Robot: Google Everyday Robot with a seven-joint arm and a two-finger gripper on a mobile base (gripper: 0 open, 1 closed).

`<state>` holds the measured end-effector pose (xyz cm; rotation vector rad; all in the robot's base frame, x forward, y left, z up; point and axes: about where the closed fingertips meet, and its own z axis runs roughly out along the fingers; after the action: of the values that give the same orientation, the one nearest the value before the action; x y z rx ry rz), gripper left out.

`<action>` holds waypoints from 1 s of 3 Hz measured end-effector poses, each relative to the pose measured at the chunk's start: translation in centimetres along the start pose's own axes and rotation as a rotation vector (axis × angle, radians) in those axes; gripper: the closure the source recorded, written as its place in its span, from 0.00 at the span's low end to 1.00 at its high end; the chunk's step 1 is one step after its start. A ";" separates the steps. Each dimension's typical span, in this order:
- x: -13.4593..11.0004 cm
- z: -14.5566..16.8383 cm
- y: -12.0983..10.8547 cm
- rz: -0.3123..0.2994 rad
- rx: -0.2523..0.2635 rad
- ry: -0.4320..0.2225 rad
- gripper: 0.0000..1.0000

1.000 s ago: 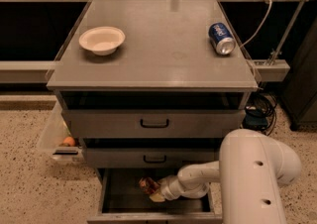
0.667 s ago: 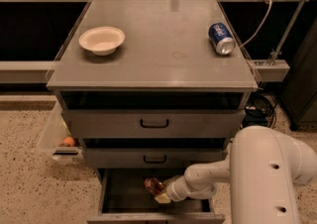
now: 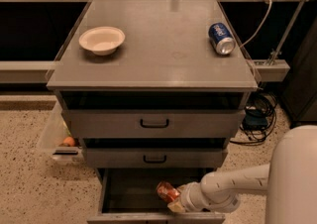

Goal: Pick coke can from bottom drawer and place on counter

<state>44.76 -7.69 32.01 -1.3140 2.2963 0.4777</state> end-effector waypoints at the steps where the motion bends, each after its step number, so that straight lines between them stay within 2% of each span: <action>1: 0.3 -0.2 0.2 -0.004 0.009 0.008 1.00; 2: -0.2 -0.6 0.1 -0.020 -0.009 -0.002 1.00; 3: -4.2 -6.1 -0.8 -0.152 -0.027 -0.095 1.00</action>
Offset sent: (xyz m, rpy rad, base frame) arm 0.0156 0.0124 0.0735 0.1443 -0.0048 0.2557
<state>46.04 -8.18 39.32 -1.4352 2.1012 0.5097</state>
